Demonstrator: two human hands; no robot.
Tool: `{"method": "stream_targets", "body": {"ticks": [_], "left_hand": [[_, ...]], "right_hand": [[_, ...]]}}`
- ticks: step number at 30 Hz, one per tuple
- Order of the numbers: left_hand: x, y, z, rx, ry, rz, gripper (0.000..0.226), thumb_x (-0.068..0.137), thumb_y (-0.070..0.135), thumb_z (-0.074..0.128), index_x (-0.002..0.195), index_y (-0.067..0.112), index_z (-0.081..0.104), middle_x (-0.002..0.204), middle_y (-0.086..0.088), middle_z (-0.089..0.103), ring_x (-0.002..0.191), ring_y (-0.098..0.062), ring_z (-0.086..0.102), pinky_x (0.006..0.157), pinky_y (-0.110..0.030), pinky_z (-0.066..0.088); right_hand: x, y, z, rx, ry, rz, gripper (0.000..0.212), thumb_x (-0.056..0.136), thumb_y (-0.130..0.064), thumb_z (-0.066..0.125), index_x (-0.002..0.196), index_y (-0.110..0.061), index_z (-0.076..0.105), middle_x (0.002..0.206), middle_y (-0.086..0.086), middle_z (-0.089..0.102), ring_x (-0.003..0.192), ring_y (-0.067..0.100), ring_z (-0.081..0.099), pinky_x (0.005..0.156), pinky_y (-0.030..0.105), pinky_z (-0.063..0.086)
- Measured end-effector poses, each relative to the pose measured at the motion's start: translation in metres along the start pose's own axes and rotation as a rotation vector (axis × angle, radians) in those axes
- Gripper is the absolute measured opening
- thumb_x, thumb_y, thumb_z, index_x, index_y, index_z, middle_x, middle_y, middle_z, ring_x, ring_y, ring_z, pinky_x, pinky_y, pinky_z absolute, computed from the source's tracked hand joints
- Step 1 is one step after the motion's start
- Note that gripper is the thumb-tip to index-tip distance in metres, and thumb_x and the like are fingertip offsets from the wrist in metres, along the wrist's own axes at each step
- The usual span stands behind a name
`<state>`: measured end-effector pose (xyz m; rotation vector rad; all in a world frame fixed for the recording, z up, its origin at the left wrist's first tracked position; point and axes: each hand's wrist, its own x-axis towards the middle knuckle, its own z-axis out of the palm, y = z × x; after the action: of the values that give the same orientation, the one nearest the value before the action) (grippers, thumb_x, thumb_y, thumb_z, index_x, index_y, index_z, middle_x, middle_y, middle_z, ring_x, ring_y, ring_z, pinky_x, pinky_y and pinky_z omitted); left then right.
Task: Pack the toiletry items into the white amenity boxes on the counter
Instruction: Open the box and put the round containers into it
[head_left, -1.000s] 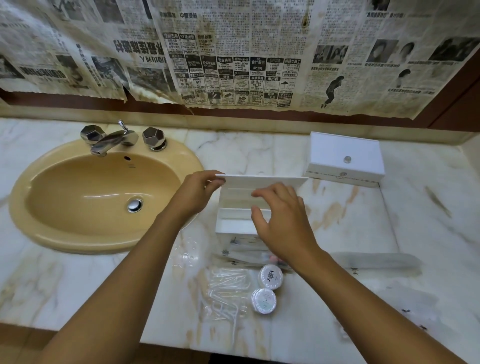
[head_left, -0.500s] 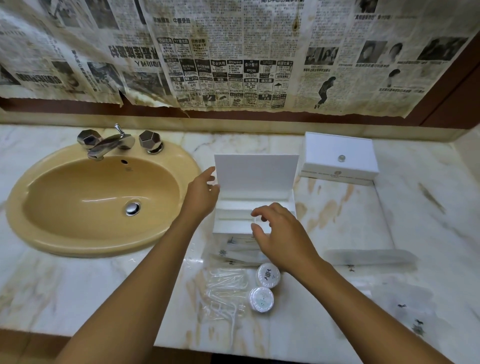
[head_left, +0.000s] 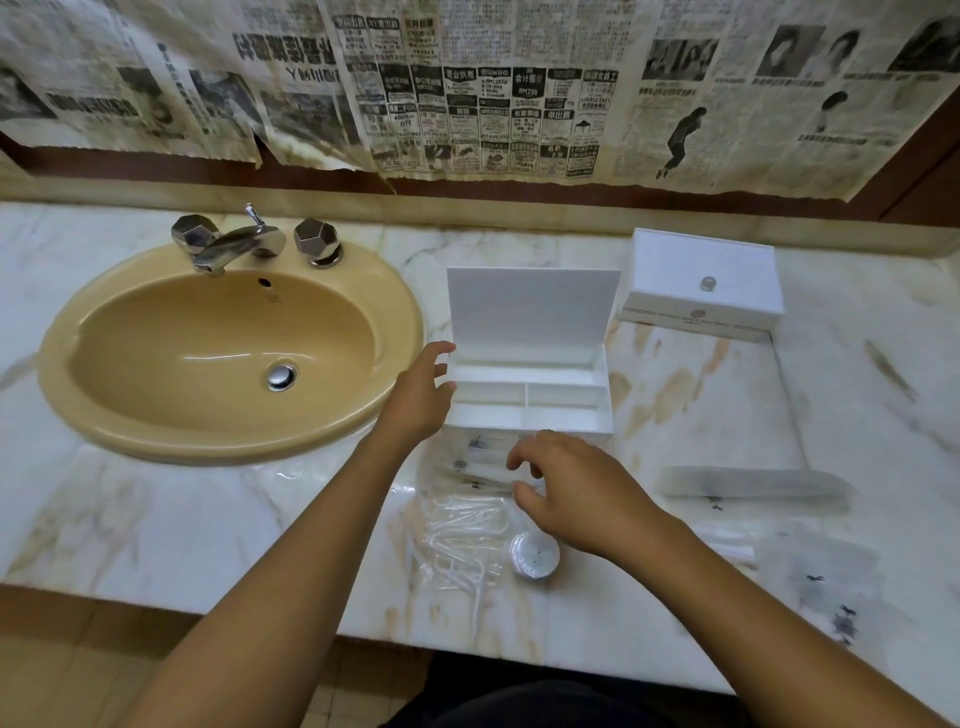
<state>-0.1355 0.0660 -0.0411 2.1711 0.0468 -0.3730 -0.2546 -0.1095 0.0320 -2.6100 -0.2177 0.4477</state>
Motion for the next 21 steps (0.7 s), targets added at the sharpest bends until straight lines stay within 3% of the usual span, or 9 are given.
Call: {"method": "stream_targets", "body": {"ticks": [6,11,15,18,21], "left_hand": [[-0.003,-0.005,0.000,-0.074,-0.011,-0.010,0.046,0.100,0.009,0.049,0.140,0.031,0.043,0.140,-0.007,0.051,0.129,-0.016,0.048,0.072,-0.032,0.048],[-0.007,-0.004,-0.002,-0.124,-0.053,-0.019,0.050,0.102,0.008,0.045,0.145,0.032,0.040,0.149,-0.004,0.044,0.137,-0.011,0.040,0.066,-0.025,0.047],[-0.011,-0.007,-0.004,-0.153,-0.100,-0.003,0.054,0.101,0.005,0.042,0.148,0.032,0.038,0.155,0.001,0.035,0.141,-0.008,0.033,0.088,-0.038,0.050],[-0.014,-0.008,-0.007,-0.200,-0.141,-0.018,0.057,0.101,0.003,0.040,0.150,0.032,0.035,0.157,0.004,0.032,0.142,-0.008,0.031,0.097,-0.034,0.044],[-0.017,-0.005,-0.009,-0.236,-0.172,-0.016,0.059,0.101,0.001,0.040,0.151,0.032,0.033,0.157,0.007,0.030,0.144,-0.006,0.027,0.076,-0.022,0.048]], "right_hand": [[-0.012,-0.004,0.013,-0.150,-0.112,-0.050,0.039,0.089,-0.044,0.055,0.125,-0.029,0.050,0.119,-0.006,0.052,0.106,0.020,0.056,0.085,0.034,0.042],[-0.016,-0.004,0.022,-0.288,-0.253,-0.095,0.055,0.082,-0.046,0.066,0.129,-0.027,0.047,0.125,-0.002,0.048,0.108,0.023,0.055,0.082,0.035,0.042],[-0.016,-0.003,0.030,-0.331,-0.271,-0.112,0.044,0.082,-0.026,0.066,0.122,-0.020,0.050,0.119,0.002,0.048,0.097,0.025,0.056,0.073,0.035,0.047],[-0.014,-0.002,0.032,-0.316,-0.266,-0.107,0.037,0.082,-0.018,0.064,0.117,-0.016,0.053,0.115,0.003,0.049,0.093,0.025,0.056,0.069,0.034,0.046],[-0.013,-0.002,0.032,-0.312,-0.278,-0.107,0.037,0.081,-0.018,0.066,0.116,-0.015,0.054,0.116,0.003,0.048,0.091,0.025,0.056,0.066,0.033,0.045]]}}
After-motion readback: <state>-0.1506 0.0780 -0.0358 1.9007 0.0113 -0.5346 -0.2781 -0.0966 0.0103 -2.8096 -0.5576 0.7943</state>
